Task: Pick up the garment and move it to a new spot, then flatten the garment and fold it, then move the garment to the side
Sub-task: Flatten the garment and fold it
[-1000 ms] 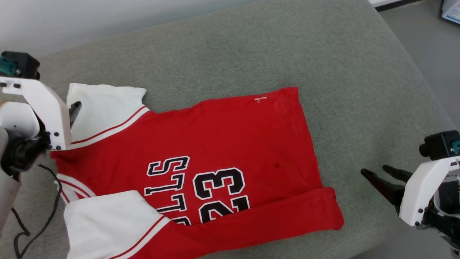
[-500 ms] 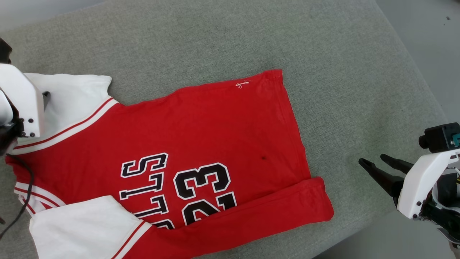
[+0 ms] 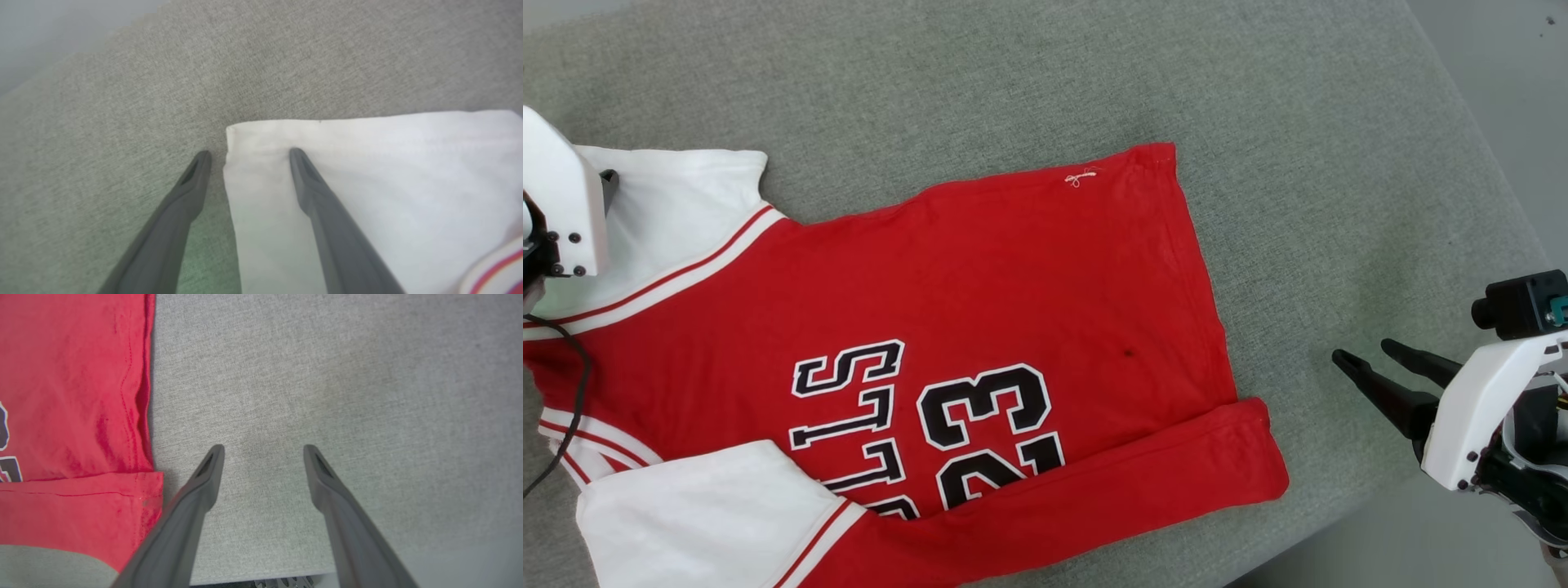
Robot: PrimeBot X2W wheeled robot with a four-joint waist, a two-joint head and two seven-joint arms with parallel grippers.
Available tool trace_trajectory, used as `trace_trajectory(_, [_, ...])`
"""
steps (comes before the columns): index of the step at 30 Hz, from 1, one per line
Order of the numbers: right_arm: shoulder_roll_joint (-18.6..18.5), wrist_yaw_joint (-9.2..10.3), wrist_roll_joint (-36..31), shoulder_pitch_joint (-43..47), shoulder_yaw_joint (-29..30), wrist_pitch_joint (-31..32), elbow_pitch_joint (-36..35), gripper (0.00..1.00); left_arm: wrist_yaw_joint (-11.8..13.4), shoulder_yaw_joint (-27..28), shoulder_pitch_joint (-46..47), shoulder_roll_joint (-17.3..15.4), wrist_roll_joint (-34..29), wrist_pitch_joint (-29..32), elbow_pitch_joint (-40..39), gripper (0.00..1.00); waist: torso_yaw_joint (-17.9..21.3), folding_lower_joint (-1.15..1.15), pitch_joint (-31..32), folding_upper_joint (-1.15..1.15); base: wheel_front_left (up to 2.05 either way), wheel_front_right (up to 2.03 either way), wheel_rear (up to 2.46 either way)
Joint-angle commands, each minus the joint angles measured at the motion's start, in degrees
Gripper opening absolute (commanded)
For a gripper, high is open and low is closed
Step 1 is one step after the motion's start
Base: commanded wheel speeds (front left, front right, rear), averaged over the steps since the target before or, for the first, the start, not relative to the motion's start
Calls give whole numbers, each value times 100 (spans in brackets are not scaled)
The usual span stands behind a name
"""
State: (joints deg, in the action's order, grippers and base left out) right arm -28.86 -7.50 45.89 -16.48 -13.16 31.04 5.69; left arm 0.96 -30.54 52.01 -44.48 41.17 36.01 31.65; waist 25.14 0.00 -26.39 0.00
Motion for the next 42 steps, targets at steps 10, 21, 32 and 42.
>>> trace_trajectory(10, [-94, 3, 56, -142, 30, -182, -80, 100, -174, -128, 103, 71, -113, -225, -33, 0, -122, 0, -60, 0, 0, 0, 0])
trace_trajectory(21, [-143, 3, 96, -613, 144, -281, -53, 100, -468, -225, 269, 433, -145, -940, -210, 0, -591, 0, 110, 0, 0, 0, 0])
trace_trajectory(32, [488, 3, -44, -2458, -799, -347, 1705, 100, -686, -436, 430, 688, -143, -1254, -419, 0, -1105, 0, 103, 0, 0, 0, 0])
trace_trajectory(42, [824, 3, 17, -3334, -1678, -728, 3210, 100, -710, -498, 556, 737, -159, -1412, -283, 0, -1291, 0, -111, 0, 0, 0, 0])
